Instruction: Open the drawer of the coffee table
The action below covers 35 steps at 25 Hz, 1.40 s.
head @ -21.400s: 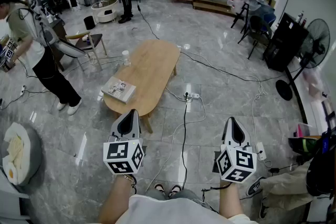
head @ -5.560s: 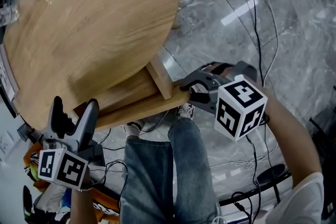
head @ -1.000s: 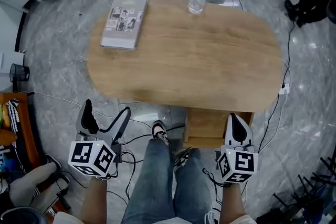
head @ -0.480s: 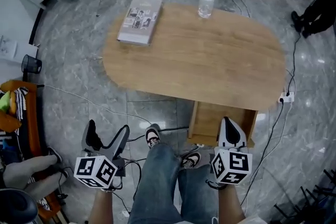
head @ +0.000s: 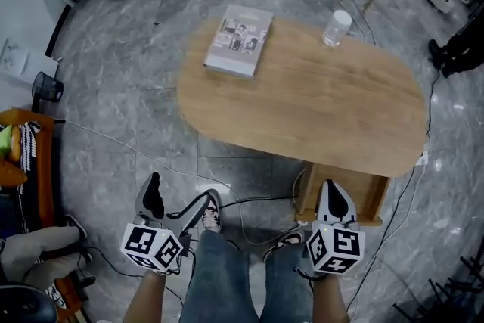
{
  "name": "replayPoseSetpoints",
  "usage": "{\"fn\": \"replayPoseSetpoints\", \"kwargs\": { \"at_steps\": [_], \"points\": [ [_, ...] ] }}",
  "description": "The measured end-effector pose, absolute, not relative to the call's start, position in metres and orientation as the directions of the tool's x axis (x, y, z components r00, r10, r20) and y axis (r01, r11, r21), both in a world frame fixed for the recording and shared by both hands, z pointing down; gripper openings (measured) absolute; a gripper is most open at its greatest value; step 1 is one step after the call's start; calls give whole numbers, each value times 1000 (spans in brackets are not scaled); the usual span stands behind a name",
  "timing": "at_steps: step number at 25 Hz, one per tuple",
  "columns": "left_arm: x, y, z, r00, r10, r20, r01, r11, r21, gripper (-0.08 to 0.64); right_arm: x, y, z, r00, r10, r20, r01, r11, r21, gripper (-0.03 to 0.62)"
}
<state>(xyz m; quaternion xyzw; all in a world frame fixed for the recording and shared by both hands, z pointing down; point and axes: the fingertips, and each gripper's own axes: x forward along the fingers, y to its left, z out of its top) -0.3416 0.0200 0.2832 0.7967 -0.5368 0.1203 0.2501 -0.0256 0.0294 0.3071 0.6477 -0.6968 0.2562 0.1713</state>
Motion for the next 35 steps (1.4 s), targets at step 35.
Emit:
{"fn": "replayPoseSetpoints", "kwargs": {
  "at_steps": [35],
  "points": [
    [-392,-106,541,884,-132,448,-315,-877,363,572,-234,-111,423,-113,-691,714,-994,84,-75,0]
  ]
}}
